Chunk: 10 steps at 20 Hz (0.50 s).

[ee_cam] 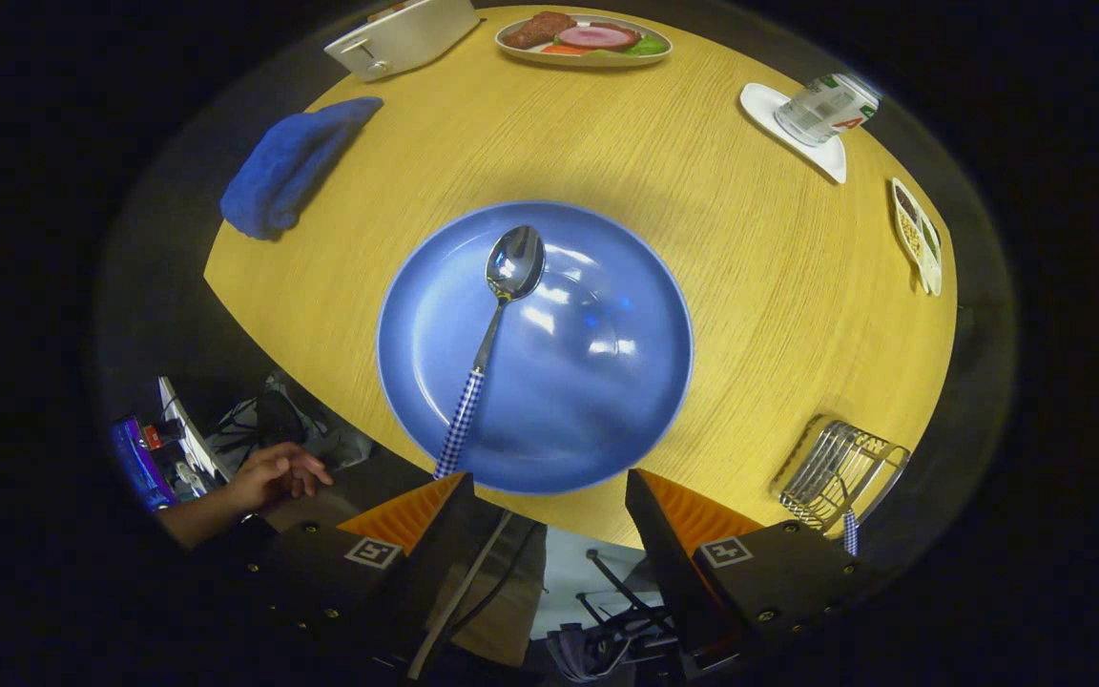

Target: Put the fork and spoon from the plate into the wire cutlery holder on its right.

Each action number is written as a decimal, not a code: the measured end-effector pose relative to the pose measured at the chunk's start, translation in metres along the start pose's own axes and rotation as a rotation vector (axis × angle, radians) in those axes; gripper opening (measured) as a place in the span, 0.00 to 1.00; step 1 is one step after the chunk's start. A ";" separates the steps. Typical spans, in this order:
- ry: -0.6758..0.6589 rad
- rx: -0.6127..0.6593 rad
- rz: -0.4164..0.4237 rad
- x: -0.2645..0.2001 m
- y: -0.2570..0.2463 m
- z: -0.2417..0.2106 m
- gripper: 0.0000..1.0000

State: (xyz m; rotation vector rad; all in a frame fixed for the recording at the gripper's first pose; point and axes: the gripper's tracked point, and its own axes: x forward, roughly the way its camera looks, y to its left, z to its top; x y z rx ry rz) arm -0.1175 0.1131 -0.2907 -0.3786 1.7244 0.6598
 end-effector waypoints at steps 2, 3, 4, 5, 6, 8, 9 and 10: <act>0.009 0.008 0.003 0.010 0.005 -0.001 0.97; 0.019 0.015 0.007 0.015 0.007 -0.002 0.98; 0.021 0.031 0.022 0.020 0.011 -0.002 0.97; 0.011 0.058 0.038 0.022 0.016 0.003 0.97; 0.004 0.084 0.055 0.025 0.022 0.007 0.92; -0.011 0.113 0.081 0.030 0.033 0.014 0.92; -0.012 0.118 0.084 0.027 0.035 0.019 0.85; -0.016 0.121 0.078 0.034 0.036 0.020 0.78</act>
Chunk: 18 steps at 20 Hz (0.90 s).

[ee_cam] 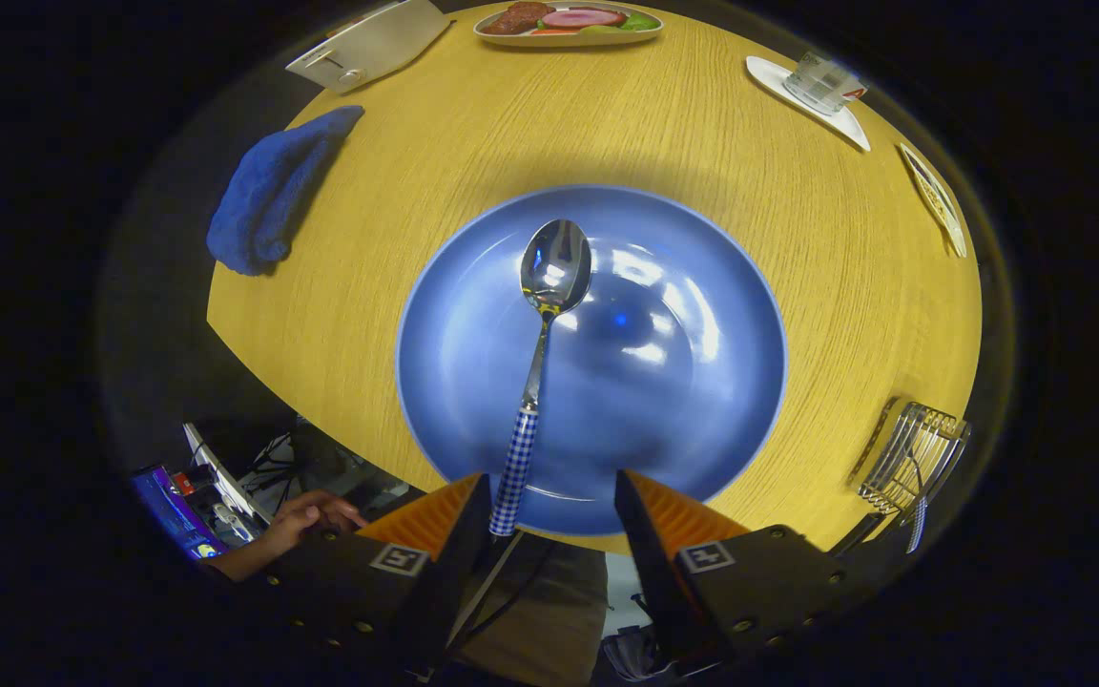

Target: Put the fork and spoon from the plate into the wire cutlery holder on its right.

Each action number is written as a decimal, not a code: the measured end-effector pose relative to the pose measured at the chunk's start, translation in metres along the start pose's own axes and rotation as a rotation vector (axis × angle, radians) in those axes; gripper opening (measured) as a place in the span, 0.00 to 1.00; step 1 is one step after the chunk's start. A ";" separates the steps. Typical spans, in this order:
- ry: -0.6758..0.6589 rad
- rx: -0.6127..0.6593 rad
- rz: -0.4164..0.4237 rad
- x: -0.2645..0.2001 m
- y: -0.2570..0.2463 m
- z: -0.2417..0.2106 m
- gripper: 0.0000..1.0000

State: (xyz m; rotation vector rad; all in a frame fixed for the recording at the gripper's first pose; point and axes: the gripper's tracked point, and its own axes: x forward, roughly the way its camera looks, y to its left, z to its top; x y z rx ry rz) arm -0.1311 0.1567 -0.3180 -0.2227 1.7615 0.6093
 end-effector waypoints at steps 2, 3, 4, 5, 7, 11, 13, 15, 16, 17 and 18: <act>0.018 0.009 0.015 0.007 0.005 -0.001 0.64; 0.021 0.003 0.009 0.010 0.007 -0.001 0.66; 0.025 0.001 0.005 0.014 0.009 -0.001 0.67; 0.033 0.004 0.016 0.016 0.013 -0.001 0.68; 0.039 0.009 0.019 0.020 0.013 -0.001 0.67; 0.059 0.014 0.019 0.027 0.012 -0.001 0.37; 0.087 0.003 0.009 0.027 0.007 0.000 0.37; 0.103 0.008 0.016 0.041 0.007 -0.013 0.10; 0.112 -0.004 0.037 0.030 0.007 -0.011 0.10; 0.119 -0.013 0.042 0.027 0.004 -0.012 0.10; 0.122 -0.032 0.034 0.026 0.001 -0.012 0.10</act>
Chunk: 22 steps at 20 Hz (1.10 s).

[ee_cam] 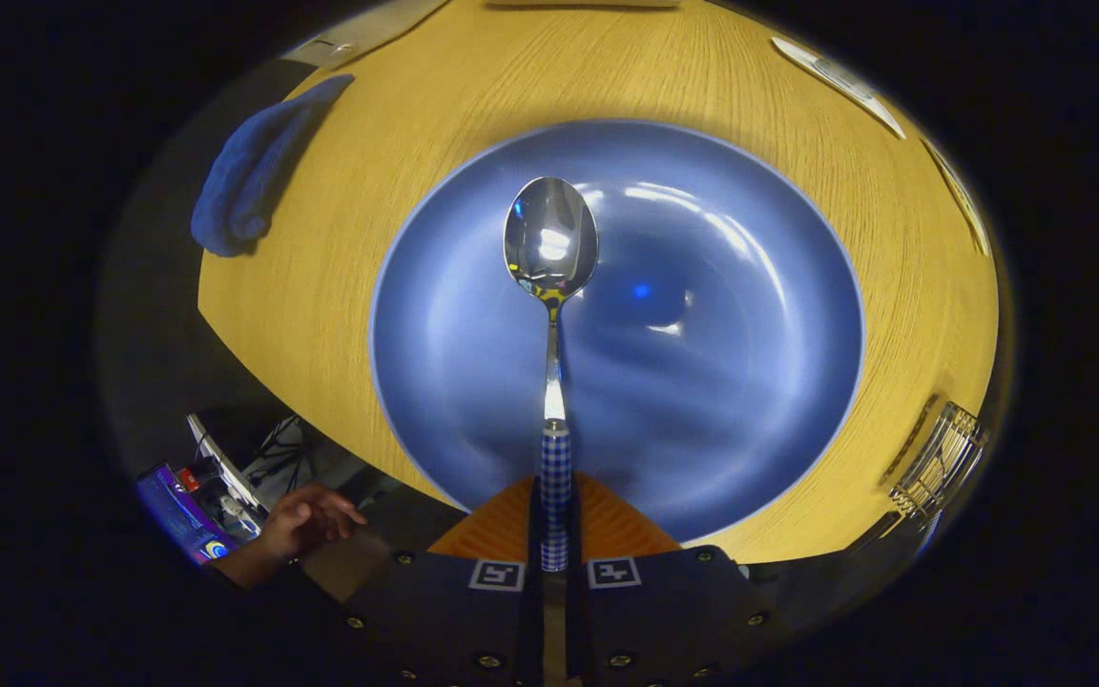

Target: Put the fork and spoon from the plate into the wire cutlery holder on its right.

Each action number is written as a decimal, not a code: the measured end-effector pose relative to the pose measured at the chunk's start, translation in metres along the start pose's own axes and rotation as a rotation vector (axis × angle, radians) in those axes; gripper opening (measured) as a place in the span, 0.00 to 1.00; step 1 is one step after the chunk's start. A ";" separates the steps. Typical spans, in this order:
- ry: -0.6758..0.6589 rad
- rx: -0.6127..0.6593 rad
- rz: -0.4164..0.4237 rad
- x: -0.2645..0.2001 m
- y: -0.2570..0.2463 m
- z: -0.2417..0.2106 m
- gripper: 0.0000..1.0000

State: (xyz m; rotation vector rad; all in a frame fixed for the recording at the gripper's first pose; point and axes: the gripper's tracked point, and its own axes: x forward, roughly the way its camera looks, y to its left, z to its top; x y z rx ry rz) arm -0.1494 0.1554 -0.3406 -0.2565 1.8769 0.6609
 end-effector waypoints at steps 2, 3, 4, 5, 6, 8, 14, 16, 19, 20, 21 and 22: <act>-0.001 -0.057 -0.049 -0.008 -0.015 0.002 0.10; 0.008 -0.082 -0.057 -0.015 -0.021 0.002 0.10; 0.017 -0.094 -0.055 -0.023 -0.018 -0.002 0.10; 0.022 -0.096 -0.052 -0.032 -0.020 -0.005 0.10; 0.015 -0.096 -0.050 -0.039 -0.022 -0.006 0.10; 0.014 -0.101 -0.071 -0.056 -0.038 -0.012 0.10; -0.005 -0.061 -0.068 -0.084 -0.074 -0.023 0.10; -0.009 -0.043 -0.043 -0.089 -0.079 -0.030 0.09; -0.011 -0.032 -0.009 -0.105 -0.086 -0.048 0.10; -0.013 -0.026 -0.010 -0.109 -0.092 -0.058 0.09; -0.008 -0.024 -0.016 -0.116 -0.101 -0.067 0.09; -0.004 -0.015 -0.028 -0.124 -0.112 -0.076 0.09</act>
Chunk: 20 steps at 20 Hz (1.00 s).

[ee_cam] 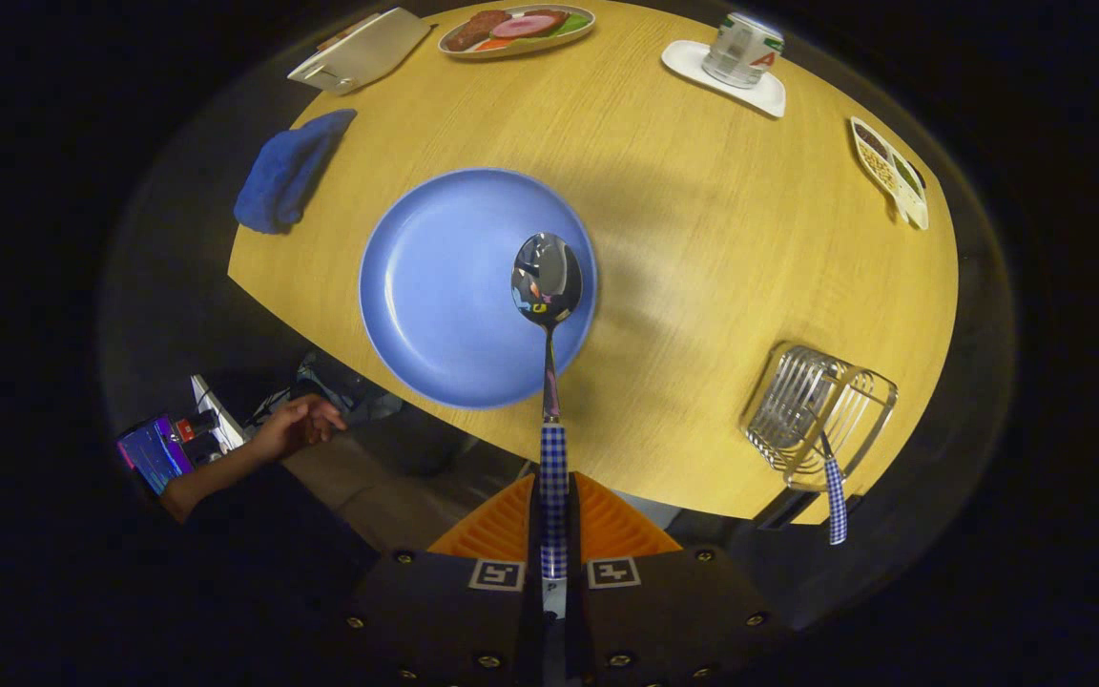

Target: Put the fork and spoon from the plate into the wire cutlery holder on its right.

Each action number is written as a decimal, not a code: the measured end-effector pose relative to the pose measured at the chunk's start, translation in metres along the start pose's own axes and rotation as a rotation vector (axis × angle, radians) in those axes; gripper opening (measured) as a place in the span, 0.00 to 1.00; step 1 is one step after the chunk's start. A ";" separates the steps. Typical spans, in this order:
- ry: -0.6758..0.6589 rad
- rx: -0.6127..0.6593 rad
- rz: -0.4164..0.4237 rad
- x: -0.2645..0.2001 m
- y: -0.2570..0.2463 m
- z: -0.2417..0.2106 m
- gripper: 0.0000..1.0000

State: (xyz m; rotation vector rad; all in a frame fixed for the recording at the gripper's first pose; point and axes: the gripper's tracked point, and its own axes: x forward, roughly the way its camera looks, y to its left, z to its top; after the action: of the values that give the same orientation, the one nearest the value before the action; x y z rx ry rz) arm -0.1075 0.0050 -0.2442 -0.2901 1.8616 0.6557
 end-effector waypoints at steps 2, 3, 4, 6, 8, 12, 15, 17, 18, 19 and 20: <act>-0.008 0.039 -0.004 -0.015 -0.018 -0.015 0.10; -0.007 0.061 -0.002 -0.023 -0.024 -0.023 0.10; -0.014 0.085 -0.001 -0.029 -0.032 -0.030 0.10; -0.028 0.122 -0.002 -0.042 -0.049 -0.041 0.09; -0.037 0.155 -0.004 -0.056 -0.060 -0.055 0.10; -0.026 0.213 -0.055 -0.076 -0.097 -0.078 0.10; 0.007 0.235 -0.064 -0.079 -0.112 -0.087 0.10; 0.022 0.244 -0.065 -0.076 -0.116 -0.087 0.09; 0.025 0.248 -0.066 -0.074 -0.118 -0.086 0.10; 0.034 0.248 -0.060 -0.073 -0.119 -0.085 0.10; 0.044 0.253 -0.051 -0.069 -0.118 -0.085 0.10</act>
State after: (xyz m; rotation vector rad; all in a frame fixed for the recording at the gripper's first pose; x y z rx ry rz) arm -0.0897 -0.1473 -0.1940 -0.1870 1.9484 0.3766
